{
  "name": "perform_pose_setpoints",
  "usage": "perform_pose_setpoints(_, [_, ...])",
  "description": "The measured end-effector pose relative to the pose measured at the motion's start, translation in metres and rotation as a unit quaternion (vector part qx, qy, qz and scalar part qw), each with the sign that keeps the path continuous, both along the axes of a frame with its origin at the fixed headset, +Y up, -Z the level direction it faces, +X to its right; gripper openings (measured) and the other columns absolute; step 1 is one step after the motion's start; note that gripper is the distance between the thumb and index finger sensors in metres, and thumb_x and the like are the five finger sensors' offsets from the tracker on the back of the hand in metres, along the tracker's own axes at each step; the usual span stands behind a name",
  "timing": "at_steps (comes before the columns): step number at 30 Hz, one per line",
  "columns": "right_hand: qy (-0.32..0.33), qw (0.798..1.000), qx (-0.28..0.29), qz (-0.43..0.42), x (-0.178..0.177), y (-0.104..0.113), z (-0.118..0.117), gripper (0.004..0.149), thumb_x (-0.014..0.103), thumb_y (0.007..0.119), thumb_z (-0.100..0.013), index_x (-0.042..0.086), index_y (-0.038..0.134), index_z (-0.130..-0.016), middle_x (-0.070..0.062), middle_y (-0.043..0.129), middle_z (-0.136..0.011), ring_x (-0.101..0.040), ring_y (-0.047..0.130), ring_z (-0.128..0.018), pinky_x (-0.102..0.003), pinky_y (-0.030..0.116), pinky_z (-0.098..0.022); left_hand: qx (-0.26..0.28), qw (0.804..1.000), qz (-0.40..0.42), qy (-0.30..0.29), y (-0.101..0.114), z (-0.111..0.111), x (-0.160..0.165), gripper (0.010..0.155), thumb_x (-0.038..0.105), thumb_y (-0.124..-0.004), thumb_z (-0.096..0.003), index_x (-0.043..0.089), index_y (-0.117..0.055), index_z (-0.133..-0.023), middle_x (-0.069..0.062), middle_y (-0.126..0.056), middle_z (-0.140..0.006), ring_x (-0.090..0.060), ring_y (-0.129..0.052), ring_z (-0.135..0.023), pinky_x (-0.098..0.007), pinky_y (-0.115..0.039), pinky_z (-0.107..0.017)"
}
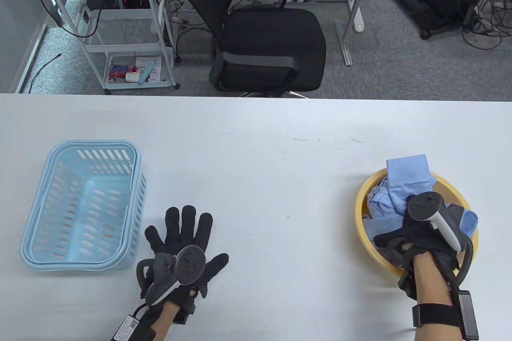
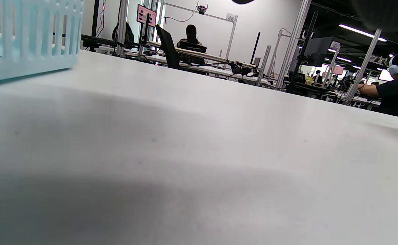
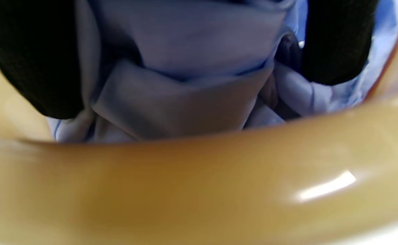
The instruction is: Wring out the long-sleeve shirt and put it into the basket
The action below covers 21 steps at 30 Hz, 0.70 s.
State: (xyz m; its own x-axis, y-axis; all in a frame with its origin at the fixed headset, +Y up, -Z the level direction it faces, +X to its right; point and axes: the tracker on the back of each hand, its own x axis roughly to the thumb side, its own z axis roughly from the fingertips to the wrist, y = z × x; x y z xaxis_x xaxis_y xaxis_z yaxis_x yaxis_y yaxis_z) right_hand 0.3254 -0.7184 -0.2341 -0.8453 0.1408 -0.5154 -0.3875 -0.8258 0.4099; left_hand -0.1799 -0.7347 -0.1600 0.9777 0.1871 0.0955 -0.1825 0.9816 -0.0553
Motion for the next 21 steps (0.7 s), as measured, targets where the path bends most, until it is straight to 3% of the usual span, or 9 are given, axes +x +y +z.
perform_pose_setpoints(4, [-0.014,1.000,0.002,0.011,0.000,-0.005,-0.007,0.115,0.045,0.105,-0.043,0.023,0.016,-0.111,-0.013,0.038,-0.118,-0.049,0.069,-0.093,-0.060,0.088,-0.050,0.001,1.000,-0.005,0.000,0.000,0.000,0.001,0.100,0.088,-0.062,-0.0329,0.037,-0.037,-0.115,0.000,-0.014,-0.121,-0.040,-0.013,-0.116,-0.080,-0.022,-0.071])
perform_pose_setpoints(9, [-0.024,0.999,0.034,0.006,0.001,-0.002,-0.009,0.077,0.026,0.099,-0.050,0.014,0.049,-0.107,-0.014,0.072,-0.101,-0.042,0.090,-0.070,-0.047,0.098,-0.037,0.004,1.000,-0.005,0.003,0.001,-0.001,0.001,0.099,0.087,-0.062,-0.0336,0.037,-0.038,-0.115,0.000,-0.015,-0.121,-0.040,-0.013,-0.116,-0.080,-0.022,-0.071])
perform_pose_setpoints(13, [-0.020,0.997,0.073,0.014,0.002,0.006,-0.002,0.066,0.023,0.097,-0.049,0.011,0.060,-0.103,-0.016,0.079,-0.094,-0.041,0.093,-0.064,-0.044,0.100,-0.031,0.003,1.000,-0.001,0.005,0.001,-0.001,-0.001,0.098,0.086,-0.063,-0.0339,0.037,-0.038,-0.115,-0.001,-0.016,-0.121,-0.040,-0.014,-0.116,-0.079,-0.022,-0.071])
perform_pose_setpoints(18, [-0.006,0.985,0.168,0.036,-0.001,0.040,0.017,0.063,0.022,0.095,-0.050,0.012,0.061,-0.101,-0.016,0.079,-0.093,-0.041,0.093,-0.062,-0.042,0.099,-0.029,0.008,1.000,0.007,0.006,0.002,-0.001,-0.001,0.097,0.086,-0.063,-0.0343,0.037,-0.039,-0.115,-0.001,-0.017,-0.121,-0.040,-0.016,-0.116,-0.079,-0.024,-0.071])
perform_pose_setpoints(21, [0.018,0.969,0.238,0.069,-0.011,0.076,0.031,0.062,0.023,0.094,-0.050,0.013,0.061,-0.101,-0.017,0.078,-0.093,-0.041,0.093,-0.062,-0.042,0.098,-0.029,0.015,1.000,0.011,0.004,0.004,0.000,-0.001,0.097,0.085,-0.064,-0.0344,0.037,-0.040,-0.115,-0.001,-0.018,-0.121,-0.040,-0.017,-0.116,-0.079,-0.024,-0.072])
